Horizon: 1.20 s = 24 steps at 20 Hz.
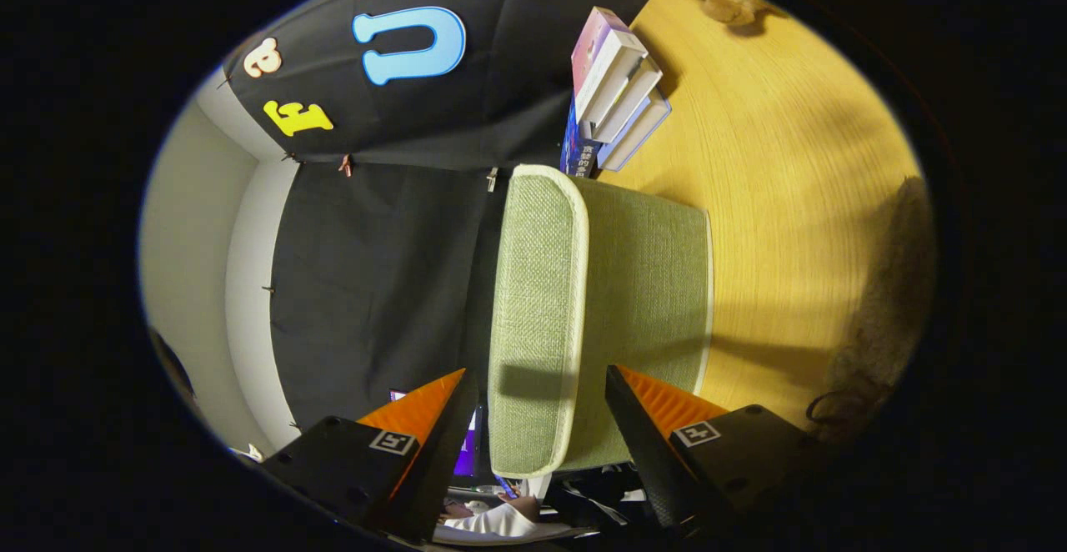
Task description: Open the storage box then place both shoes into the box .Put the left shoe in first, then the right shoe, with the right side of both shoes facing outward in a uniform manner.
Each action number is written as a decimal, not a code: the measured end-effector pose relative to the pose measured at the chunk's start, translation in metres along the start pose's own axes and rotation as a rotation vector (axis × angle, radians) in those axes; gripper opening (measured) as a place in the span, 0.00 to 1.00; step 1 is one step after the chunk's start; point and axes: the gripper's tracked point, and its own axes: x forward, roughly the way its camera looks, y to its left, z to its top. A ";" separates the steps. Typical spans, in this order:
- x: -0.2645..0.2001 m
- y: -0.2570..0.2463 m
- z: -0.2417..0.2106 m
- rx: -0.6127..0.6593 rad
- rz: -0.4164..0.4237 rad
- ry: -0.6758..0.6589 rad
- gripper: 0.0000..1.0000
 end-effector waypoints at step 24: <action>0.013 0.136 0.004 -0.118 0.210 -0.123 0.07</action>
